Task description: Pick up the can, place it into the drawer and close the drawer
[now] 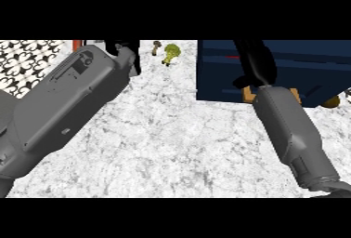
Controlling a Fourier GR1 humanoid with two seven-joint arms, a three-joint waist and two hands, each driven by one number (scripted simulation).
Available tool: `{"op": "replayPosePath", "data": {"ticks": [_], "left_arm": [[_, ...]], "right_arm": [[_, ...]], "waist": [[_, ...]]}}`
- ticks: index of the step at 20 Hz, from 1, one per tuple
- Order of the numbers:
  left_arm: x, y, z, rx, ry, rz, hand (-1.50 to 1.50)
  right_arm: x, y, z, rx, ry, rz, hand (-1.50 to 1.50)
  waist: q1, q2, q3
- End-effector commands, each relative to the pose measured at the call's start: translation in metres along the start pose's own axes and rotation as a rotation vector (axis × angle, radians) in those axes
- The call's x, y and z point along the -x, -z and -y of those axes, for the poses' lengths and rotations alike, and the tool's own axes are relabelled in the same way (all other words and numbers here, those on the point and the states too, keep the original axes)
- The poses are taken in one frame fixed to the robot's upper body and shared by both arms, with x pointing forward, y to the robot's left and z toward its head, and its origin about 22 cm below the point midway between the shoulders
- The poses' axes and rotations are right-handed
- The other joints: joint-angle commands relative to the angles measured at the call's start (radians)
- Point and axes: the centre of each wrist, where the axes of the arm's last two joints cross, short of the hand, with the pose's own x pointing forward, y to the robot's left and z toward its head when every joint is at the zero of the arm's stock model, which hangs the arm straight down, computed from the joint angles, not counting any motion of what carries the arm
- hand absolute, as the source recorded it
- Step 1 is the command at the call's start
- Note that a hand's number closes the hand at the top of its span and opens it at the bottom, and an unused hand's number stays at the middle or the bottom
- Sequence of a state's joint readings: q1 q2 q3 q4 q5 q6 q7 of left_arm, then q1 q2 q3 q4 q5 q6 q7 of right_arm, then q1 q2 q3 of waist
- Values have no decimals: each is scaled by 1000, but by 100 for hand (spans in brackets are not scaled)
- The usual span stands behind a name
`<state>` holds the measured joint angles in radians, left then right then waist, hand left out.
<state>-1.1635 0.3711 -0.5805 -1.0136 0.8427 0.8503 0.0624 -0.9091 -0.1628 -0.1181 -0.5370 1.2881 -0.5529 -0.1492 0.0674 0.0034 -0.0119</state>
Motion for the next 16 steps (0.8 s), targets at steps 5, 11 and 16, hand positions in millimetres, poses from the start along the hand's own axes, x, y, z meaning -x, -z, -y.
{"op": "replayPosePath", "data": {"ticks": [5, 11, 16], "left_arm": [[-9, 2, -15, 10, 7, 3, -150], [-30, -3, -21, 14, 3, 24, -150], [-21, -9, -23, 26, 5, 5, -150]], "right_arm": [[-7, 33, 16, 44, -7, -61, -150], [5, 37, 21, 77, -38, -64, -150], [10, 53, 42, 96, -55, -88, -150]], "waist": [[12, 22, 14], [30, 25, 14], [46, 30, 14]]}}
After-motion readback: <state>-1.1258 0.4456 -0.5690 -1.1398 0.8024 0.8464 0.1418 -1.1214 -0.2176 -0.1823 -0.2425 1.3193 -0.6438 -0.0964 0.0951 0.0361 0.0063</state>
